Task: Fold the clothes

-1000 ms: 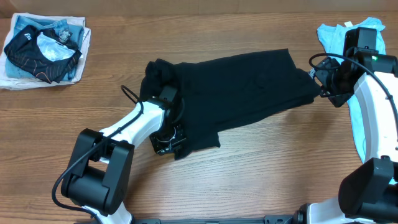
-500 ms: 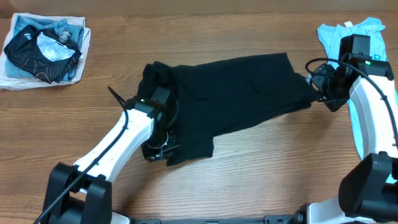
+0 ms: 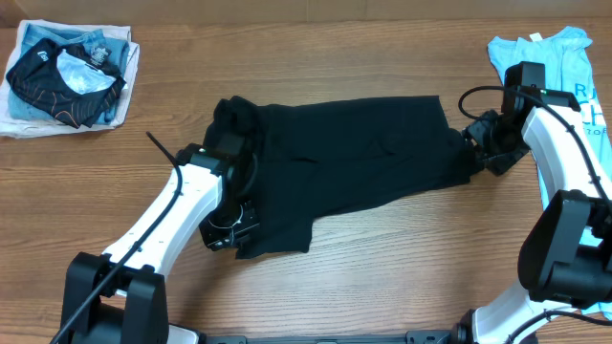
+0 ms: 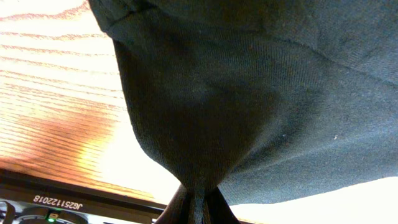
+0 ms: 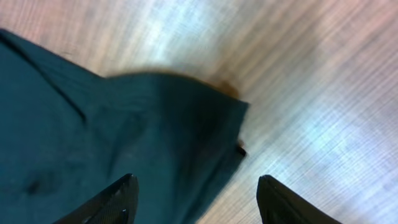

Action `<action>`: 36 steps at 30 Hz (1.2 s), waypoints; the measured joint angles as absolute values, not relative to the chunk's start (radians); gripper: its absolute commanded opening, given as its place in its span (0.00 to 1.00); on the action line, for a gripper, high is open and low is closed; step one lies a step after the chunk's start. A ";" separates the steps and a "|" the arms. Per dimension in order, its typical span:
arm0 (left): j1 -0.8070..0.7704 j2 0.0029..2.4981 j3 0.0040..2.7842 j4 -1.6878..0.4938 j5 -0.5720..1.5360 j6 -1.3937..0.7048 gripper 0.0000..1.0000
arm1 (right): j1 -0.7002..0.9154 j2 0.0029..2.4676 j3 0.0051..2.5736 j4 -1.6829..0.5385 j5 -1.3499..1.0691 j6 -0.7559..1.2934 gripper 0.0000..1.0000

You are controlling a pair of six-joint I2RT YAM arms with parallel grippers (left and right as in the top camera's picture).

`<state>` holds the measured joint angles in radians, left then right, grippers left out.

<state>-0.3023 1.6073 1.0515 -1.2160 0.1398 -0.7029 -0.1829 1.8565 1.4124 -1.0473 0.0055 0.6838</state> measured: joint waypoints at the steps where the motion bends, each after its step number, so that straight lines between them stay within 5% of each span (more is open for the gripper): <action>1: -0.300 1.607 1.052 -1.216 0.140 -0.702 0.04 | -0.183 1.856 1.412 -1.059 0.010 0.696 0.66; 33: -0.300 1.607 1.052 -1.204 0.138 -0.696 0.04 | -0.219 1.914 1.318 -0.908 0.033 0.785 0.63; 36: -0.300 1.607 1.052 -1.205 0.138 -0.696 0.04 | -0.220 1.951 1.318 -0.905 0.033 0.785 0.54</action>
